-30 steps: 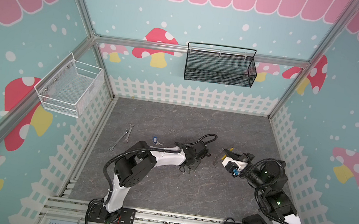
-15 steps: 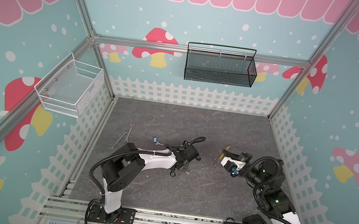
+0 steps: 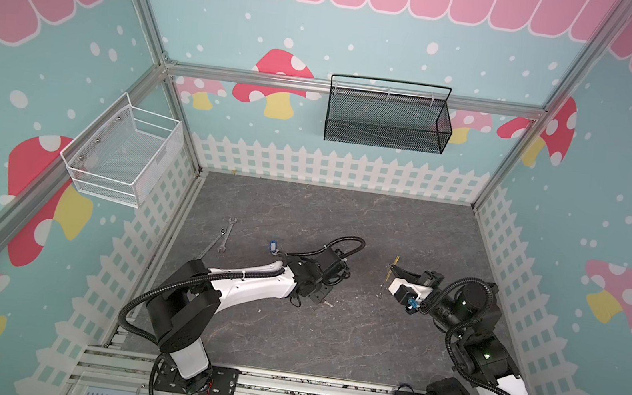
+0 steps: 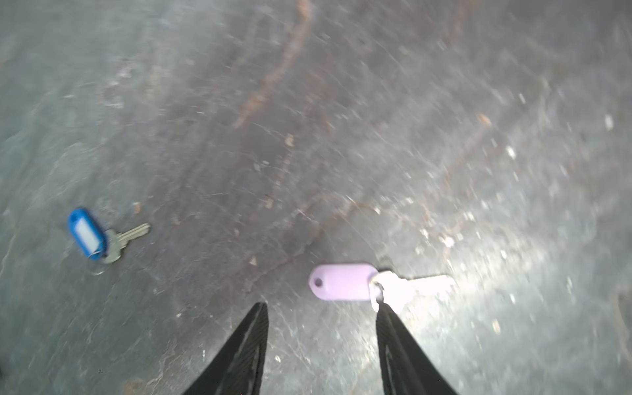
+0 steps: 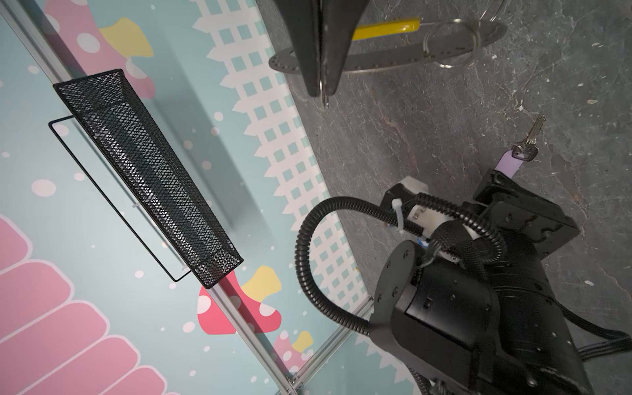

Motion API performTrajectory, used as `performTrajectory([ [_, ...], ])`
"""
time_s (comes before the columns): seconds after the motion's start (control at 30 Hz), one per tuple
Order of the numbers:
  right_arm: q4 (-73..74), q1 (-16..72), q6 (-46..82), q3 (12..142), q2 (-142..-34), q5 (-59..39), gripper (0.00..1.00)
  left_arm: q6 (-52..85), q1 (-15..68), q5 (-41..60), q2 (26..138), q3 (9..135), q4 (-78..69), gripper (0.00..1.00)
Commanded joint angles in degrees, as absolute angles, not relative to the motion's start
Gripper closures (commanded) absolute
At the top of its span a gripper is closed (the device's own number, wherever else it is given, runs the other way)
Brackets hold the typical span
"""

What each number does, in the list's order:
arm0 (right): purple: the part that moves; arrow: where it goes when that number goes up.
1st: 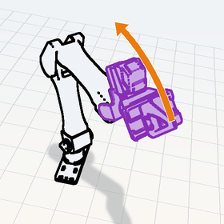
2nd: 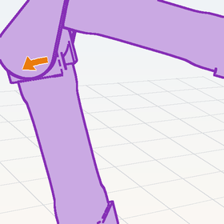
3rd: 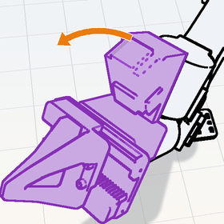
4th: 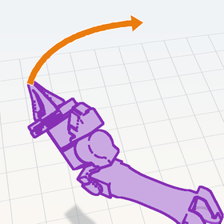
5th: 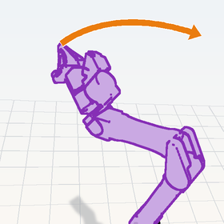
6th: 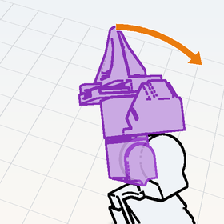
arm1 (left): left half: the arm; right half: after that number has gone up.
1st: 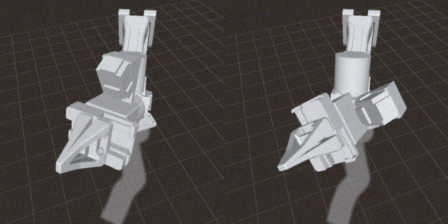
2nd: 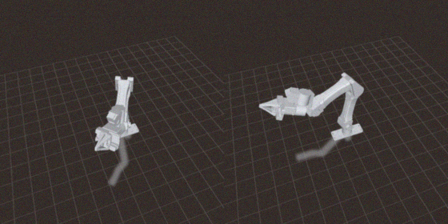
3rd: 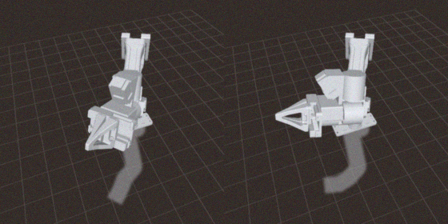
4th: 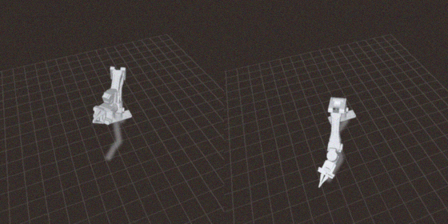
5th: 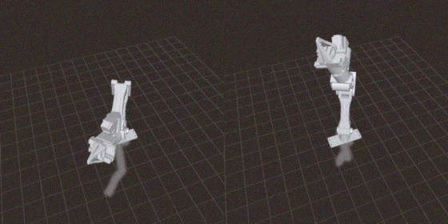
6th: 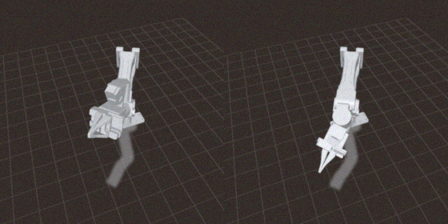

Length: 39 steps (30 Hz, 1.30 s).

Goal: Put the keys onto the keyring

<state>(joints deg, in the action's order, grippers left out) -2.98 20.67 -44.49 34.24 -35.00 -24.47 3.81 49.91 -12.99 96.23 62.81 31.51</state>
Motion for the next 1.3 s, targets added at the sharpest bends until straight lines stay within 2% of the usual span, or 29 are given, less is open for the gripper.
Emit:
performTrajectory([
  [0.0,-1.5,20.5,-44.1,33.9,-34.6,-25.7,1.00,-4.4,51.0,-7.4,98.1,64.2,35.6,0.49],
  [0.27,-2.1,20.5,-43.9,34.3,-34.4,-25.8,1.00,-7.2,52.0,-7.8,104.8,70.9,41.4,0.49],
  [1.27,-2.4,20.5,-44.5,34.2,-35.0,-25.3,1.00,-14.0,48.5,-2.4,111.7,76.9,44.0,0.65],
])
